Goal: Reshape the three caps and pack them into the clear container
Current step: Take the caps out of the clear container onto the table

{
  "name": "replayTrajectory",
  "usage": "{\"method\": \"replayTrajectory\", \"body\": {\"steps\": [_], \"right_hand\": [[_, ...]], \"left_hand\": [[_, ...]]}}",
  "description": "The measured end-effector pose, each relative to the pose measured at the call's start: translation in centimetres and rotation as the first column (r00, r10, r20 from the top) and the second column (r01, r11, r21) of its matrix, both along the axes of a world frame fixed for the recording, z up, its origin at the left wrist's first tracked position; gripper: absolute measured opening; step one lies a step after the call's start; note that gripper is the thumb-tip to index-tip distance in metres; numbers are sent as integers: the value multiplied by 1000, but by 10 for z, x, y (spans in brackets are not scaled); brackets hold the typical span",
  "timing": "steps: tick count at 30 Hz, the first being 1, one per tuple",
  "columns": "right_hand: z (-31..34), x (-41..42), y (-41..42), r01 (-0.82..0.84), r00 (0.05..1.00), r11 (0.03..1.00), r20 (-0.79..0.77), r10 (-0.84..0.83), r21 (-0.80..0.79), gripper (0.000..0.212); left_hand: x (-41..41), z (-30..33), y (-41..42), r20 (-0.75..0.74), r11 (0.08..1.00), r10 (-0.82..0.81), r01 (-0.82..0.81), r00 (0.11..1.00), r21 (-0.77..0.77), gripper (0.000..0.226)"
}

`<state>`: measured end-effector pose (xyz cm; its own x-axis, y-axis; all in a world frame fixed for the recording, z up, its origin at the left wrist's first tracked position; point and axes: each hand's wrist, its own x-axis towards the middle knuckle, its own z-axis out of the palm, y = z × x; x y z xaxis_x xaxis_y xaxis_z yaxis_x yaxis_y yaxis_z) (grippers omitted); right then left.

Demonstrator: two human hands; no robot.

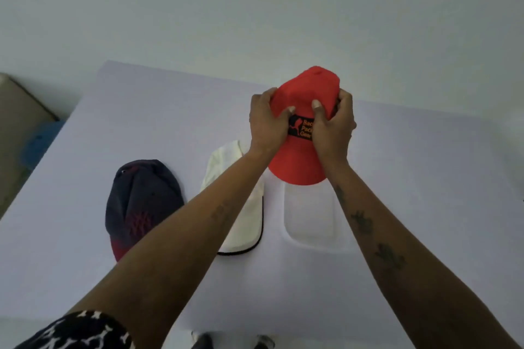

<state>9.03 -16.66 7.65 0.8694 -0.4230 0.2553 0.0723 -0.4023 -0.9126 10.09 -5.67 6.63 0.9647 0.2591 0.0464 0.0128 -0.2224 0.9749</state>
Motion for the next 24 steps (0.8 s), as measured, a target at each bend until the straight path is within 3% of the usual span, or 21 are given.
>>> {"method": "replayTrajectory", "body": {"steps": [4,11,18,24], "right_hand": [[15,36,77,-136,991,989,-11,136,-63,27],[-9,96,198,-394,905,914,-212,368,-94,34],[-84,131,246,-459,826,885,-402,395,-74,35],[-132,146,250,-446,809,894,-447,381,-46,34]], "left_hand": [[25,19,91,111,982,150,-161,982,102,37],[61,1,241,37,947,263,-265,964,180,31],[83,-72,289,-175,953,297,-281,939,109,24],[92,-122,290,-156,954,273,-247,949,167,35]]}}
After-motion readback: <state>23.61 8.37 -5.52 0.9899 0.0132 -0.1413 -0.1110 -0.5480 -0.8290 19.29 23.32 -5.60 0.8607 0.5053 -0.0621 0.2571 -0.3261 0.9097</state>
